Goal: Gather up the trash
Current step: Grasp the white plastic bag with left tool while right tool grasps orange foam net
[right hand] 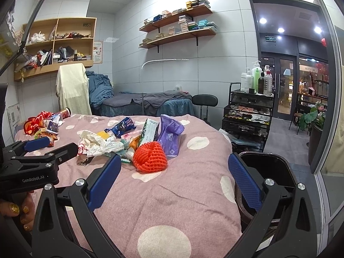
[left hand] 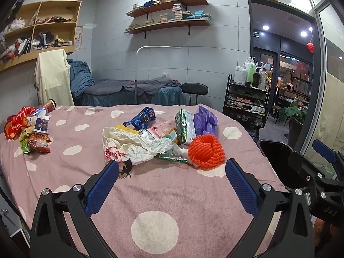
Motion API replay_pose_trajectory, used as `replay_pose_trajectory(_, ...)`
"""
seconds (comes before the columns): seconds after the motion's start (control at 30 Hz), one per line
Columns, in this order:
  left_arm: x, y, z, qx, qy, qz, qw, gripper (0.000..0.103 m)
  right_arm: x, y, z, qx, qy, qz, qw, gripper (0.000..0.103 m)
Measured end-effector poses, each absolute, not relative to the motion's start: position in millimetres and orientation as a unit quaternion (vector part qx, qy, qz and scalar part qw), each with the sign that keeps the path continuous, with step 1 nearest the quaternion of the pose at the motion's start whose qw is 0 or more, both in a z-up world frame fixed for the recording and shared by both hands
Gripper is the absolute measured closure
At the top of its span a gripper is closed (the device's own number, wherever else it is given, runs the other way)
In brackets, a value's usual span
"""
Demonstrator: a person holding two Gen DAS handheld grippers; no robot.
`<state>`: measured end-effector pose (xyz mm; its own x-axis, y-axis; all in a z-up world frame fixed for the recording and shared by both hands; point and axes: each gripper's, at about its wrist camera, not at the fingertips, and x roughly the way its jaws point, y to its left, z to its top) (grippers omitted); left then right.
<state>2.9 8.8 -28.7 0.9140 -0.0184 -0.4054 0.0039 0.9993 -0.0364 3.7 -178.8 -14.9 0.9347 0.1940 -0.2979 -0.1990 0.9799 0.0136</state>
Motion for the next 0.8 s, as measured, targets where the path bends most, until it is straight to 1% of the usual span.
replay_pose_trajectory(0.13, 9, 20, -39, -0.022, 0.233, -0.008, 0.972, 0.005, 13, -172, -19, -0.028, 0.174, 0.105, 0.979, 0.004)
replay_pose_trajectory(0.33, 28, 42, -47, -0.023, 0.279, -0.014, 0.960, 0.005, 48, -160, -28, -0.051, 0.241, 0.125, 0.961, 0.004)
replay_pose_trajectory(0.4, 37, 50, -48, -0.023, 0.292, -0.010, 0.956, 0.005, 54, -157, -29, -0.053, 0.252, 0.129, 0.958, 0.004)
replay_pose_trajectory(0.53, 62, 71, -48, -0.033, 0.322, 0.002, 0.946, 0.005, 91, -145, -34, -0.062, 0.296, 0.153, 0.941, 0.004)
replay_pose_trajectory(0.8, 120, 121, -59, -0.071, 0.387, 0.032, 0.919, 0.006, 153, -113, -46, -0.099, 0.354, 0.184, 0.911, 0.004)
